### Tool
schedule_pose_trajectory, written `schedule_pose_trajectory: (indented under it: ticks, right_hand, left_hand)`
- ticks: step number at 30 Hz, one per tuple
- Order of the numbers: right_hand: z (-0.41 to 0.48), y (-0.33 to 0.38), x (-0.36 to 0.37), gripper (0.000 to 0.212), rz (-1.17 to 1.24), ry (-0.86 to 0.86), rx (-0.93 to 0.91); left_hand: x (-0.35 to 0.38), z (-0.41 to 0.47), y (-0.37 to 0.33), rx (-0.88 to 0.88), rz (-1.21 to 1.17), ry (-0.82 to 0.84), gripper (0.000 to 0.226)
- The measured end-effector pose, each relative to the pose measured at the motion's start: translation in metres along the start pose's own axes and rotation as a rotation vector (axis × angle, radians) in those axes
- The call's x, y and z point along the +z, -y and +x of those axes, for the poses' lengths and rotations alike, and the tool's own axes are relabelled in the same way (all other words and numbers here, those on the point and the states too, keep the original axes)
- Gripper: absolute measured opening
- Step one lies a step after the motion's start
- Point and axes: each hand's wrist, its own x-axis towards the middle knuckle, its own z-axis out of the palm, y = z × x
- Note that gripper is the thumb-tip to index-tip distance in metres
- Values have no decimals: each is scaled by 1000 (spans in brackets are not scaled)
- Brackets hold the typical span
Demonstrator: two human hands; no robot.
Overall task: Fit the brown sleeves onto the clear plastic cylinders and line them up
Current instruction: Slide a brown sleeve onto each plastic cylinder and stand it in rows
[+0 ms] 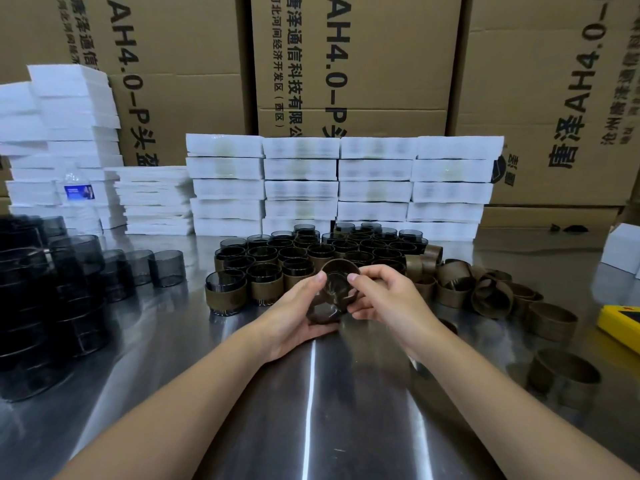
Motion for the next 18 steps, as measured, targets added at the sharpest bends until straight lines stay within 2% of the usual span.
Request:
schedule_pose_trajectory:
  ticks: [6, 9, 15, 18]
  right_hand:
    - [-1, -1, 0, 13, -37, -16, -27]
    - [-1, -1, -1, 13, -95, -40, -48]
    - [-1, -3, -1, 33, -127, -7, 21]
    - [-2, -4, 0, 34, -106, 34, 48]
  left_hand:
    - [1, 0, 1, 35, -41, -56, 54]
    - [2, -1, 0, 55, -58, -70, 59]
    - [1, 0, 0, 94, -78, -113, 70]
    - [1, -1, -1, 99, -91, -111, 73]
